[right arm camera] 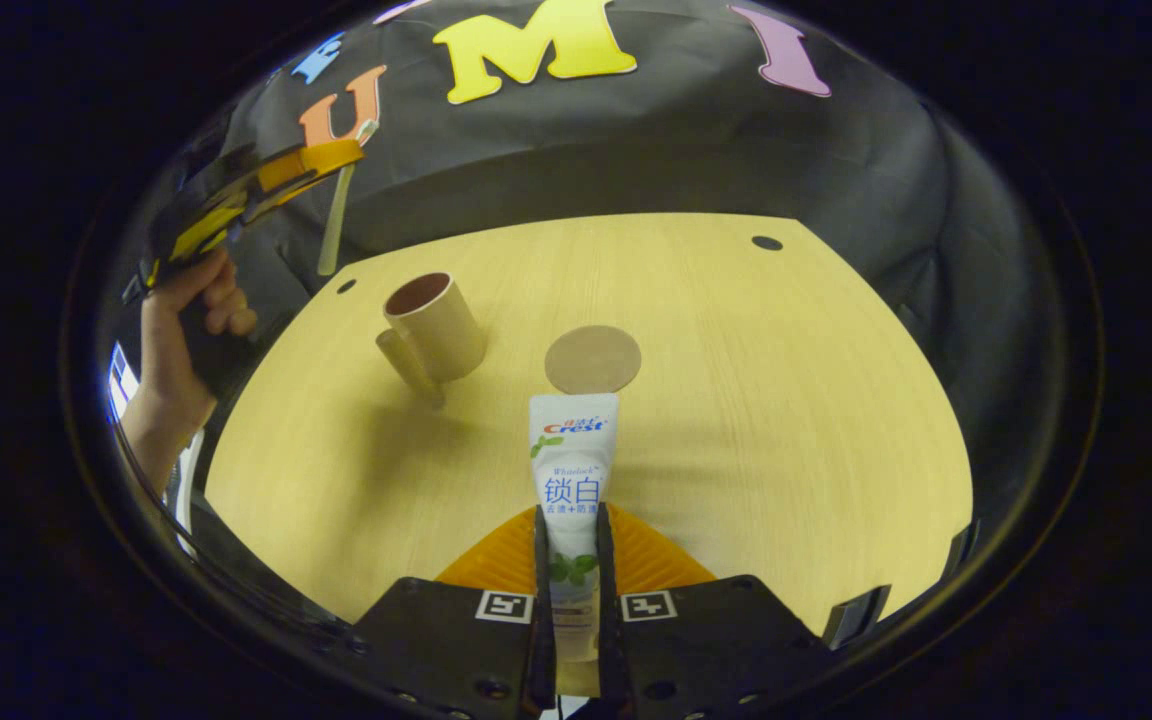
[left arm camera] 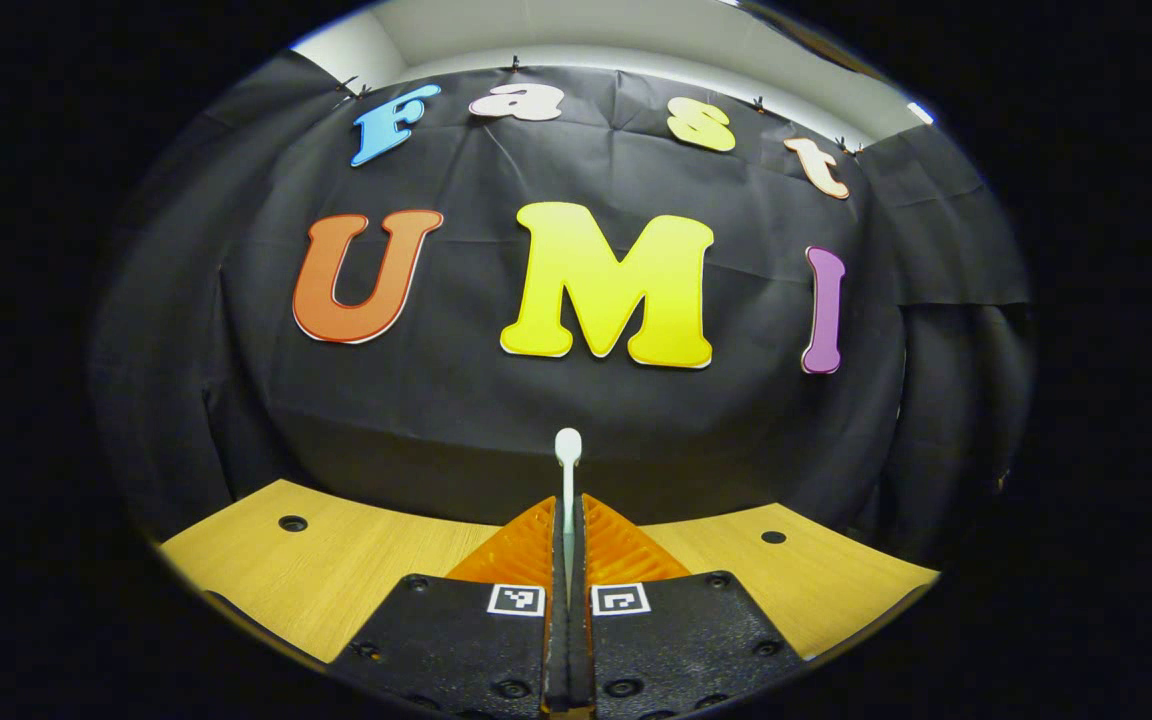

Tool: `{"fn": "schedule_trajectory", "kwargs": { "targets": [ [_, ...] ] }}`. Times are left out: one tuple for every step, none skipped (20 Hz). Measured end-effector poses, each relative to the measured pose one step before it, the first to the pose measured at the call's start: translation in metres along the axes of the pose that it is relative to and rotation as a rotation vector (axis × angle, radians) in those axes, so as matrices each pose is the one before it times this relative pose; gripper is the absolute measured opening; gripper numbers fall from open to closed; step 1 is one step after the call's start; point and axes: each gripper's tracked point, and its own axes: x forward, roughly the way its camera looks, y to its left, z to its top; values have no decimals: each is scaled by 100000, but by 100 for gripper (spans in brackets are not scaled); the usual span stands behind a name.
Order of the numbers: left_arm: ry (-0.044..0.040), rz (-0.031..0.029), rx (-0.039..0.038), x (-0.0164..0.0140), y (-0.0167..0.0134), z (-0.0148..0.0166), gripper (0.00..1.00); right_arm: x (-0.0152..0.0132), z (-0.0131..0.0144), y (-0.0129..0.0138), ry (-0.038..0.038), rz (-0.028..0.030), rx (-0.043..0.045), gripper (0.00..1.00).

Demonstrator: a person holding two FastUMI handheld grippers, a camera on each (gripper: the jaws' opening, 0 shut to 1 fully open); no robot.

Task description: Put the toothbrush and toothpaste on the desktop into the cup, then pick up the cup and place it on the coaster on the desktop.

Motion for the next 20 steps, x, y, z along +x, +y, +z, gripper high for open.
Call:
{"fn": "schedule_trajectory", "kwargs": {
  "targets": [
    [-105, -687, -637, 604, -247, -518, 3, 175, -259, 34, 387, 679, 303, 17],
    [332, -112, 560, 648, -114, -466, 3, 171, -69, 78, 601, 633, -23, 17],
    [-45, 198, 417, 609, 25, -330, 3, -46, -41, -207, 591, 55, -635, 17],
    [-464, 103, -85, 506, -16, -287, 3, 43, 24, -143, 445, -78, -183, 17],
    [-473, 358, -483, 331, 119, -392, 3, 145, -55, 61, 364, -79, 274, 17],
    [-286, 514, -177, 358, 48, -428, 3, 122, 42, -84, 310, -386, 74, 17],
    [262, 43, 203, 280, 4, -574, 3, -5, 41, -53, 233, -390, -133, 17],
    [68, 159, 120, 214, 35, -698, 3, 1, 95, -14, 89, -154, -235, 17],
    [-59, -169, 27, 57, 30, -653, 3, -154, 99, -63, 276, -275, -205, 17],
    [80, -23, 158, 69, 97, -616, 3, -41, 82, -21, 185, -182, -128, 17],
    [167, 192, 139, 70, 170, -453, 4, -69, 87, -3, 91, -336, -62, 17],
    [234, 492, -177, -130, 151, -377, 4, -73, 33, 37, 125, -393, -21, 17],
    [477, 496, -550, -25, 115, -365, 4, 31, 75, 42, 108, -387, 384, 17],
    [647, 260, -597, -190, 65, -344, 4, 100, 137, -59, 154, -212, 523, 17],
    [521, -618, -779, -404, -257, -265, 5, -115, 266, 69, 104, -53, 263, 17],
    [-1501, -1102, -197, -259, -234, 92, 6, -19, 189, 54, -133, -56, -76, 17],
    [-403, -1224, -154, -374, -414, -3, 8, 186, -16, -34, 18, 208, -16, 17],
    [-90, -656, 211, -179, -190, 88, 8, 125, 149, 114, -120, 285, 91, 17],
    [-98, -301, 521, 21, -6, -23, 8, 123, 84, 27, -148, 49, -390, 17],
    [-182, -416, 673, 178, -21, -38, 9, -53, 64, 38, -244, 110, -391, 17]
  ]
}}
